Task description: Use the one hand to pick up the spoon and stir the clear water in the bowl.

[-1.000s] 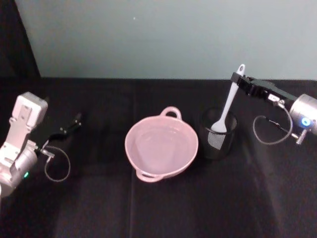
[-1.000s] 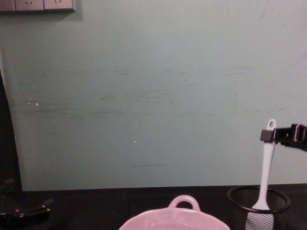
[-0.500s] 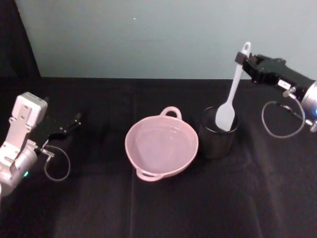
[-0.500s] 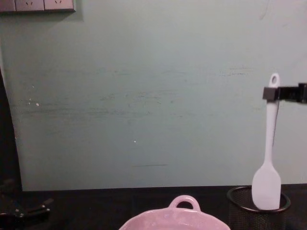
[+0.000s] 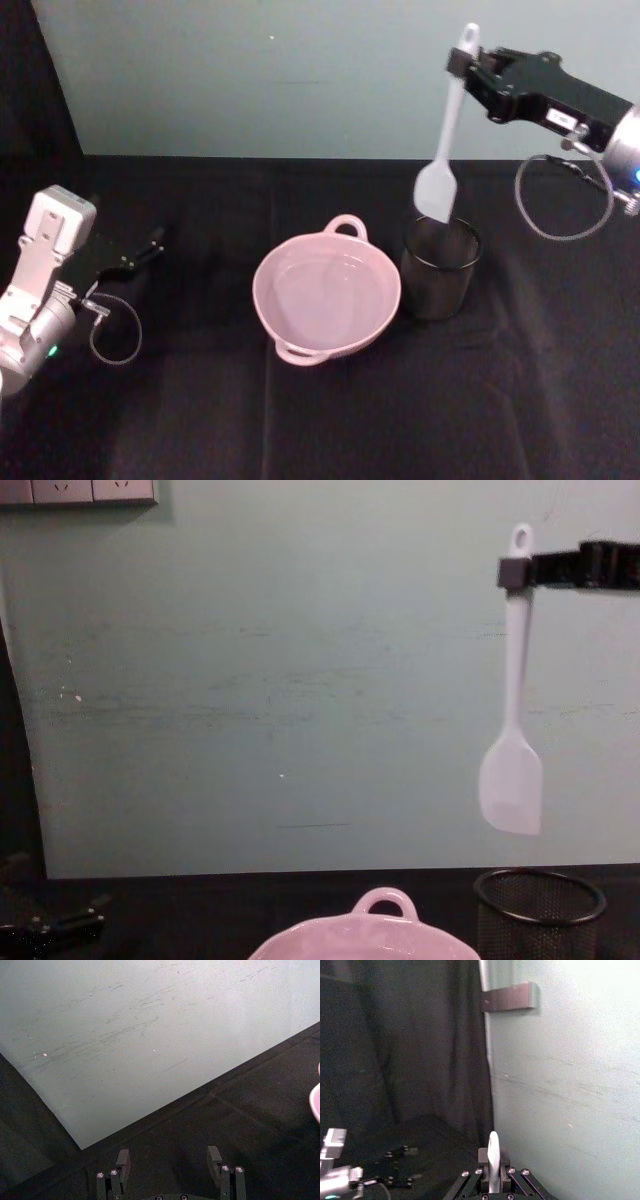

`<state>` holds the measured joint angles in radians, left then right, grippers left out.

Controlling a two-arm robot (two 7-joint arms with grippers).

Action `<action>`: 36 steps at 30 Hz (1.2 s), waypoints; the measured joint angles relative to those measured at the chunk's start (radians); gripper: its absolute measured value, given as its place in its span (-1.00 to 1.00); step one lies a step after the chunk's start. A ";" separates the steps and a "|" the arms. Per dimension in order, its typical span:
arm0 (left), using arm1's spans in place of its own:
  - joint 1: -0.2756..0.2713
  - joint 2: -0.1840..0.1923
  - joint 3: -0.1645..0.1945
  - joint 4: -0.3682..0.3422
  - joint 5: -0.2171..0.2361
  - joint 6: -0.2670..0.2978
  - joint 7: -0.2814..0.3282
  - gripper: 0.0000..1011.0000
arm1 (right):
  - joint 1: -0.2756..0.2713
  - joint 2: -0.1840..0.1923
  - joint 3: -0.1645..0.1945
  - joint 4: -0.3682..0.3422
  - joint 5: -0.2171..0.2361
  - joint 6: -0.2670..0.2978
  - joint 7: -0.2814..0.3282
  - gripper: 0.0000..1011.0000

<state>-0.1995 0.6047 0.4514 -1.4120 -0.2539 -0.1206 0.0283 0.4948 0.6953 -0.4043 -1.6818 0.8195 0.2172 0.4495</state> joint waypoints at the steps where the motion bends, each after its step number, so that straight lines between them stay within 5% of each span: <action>1: 0.000 0.000 0.000 0.000 0.000 0.000 0.000 1.00 | 0.003 -0.002 -0.003 -0.005 -0.002 0.000 0.004 -0.75; 10: 0.000 0.000 0.000 0.000 0.000 0.000 0.000 1.00 | 0.049 -0.064 -0.076 0.027 -0.019 -0.025 0.078 -0.75; 15: 0.000 0.000 0.000 0.000 0.000 0.000 0.000 1.00 | 0.085 -0.130 -0.150 0.156 -0.063 -0.074 0.137 -0.75; 20: 0.000 0.000 0.000 0.000 0.000 0.000 0.000 1.00 | 0.096 -0.172 -0.187 0.250 -0.117 -0.136 0.172 -0.75; 27: 0.000 0.000 0.000 0.000 0.000 0.000 0.000 1.00 | 0.091 -0.209 -0.210 0.339 -0.161 -0.188 0.212 -0.75; 36: 0.000 0.000 0.000 0.000 0.000 0.000 0.000 1.00 | 0.075 -0.248 -0.226 0.388 -0.171 -0.191 0.261 -0.75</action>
<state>-0.1996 0.6046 0.4514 -1.4120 -0.2539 -0.1206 0.0283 0.5694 0.4472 -0.6304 -1.2934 0.6490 0.0267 0.7104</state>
